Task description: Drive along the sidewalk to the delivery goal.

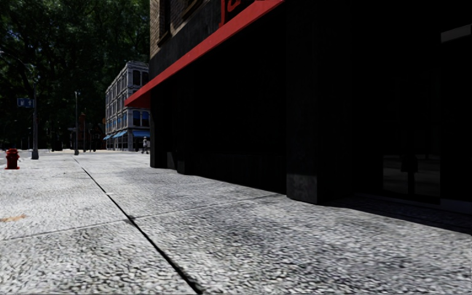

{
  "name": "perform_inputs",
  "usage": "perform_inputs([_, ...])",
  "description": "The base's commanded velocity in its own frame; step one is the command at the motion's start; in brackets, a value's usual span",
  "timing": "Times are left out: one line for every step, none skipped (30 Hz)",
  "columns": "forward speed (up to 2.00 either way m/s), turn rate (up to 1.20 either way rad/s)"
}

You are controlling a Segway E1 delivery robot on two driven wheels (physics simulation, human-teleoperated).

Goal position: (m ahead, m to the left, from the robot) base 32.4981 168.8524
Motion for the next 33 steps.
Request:
perform_inputs([0.0,1.2])
perform_inputs([0.0,1.2])
perform_inputs([0.0,1.2])
perform_inputs([0.0,0.0])
perform_inputs([0.0,0.0])
perform_inputs([0.0,0.0])
perform_inputs([0.0,0.0])
perform_inputs([0.0,0.0])
perform_inputs([0.0,0.0])
perform_inputs([0.0,0.0])
perform_inputs([0.0,0.0])
perform_inputs([0.0,0.0])
perform_inputs([0.0,0.0])
perform_inputs([0.0,0.0])
perform_inputs([0.0,0.0])
perform_inputs([0.0,0.0])
perform_inputs([0.0,0.0])
perform_inputs([0.0,0.0])
perform_inputs([0.0,0.0])
perform_inputs([0.0,0.0])
perform_inputs([0.04,0.0])
perform_inputs([0.74,0.0])
perform_inputs([1.06,0.0])
perform_inputs([1.2,0.0])
perform_inputs([1.24,0.0])
perform_inputs([1.24,0.0])
perform_inputs([1.38,0.0])
perform_inputs([1.51,0.0])
perform_inputs([1.57,0.0])
perform_inputs([1.57,0.0])
perform_inputs([1.58,0.0])
perform_inputs([1.58,0.0])
perform_inputs([1.63,0.0])
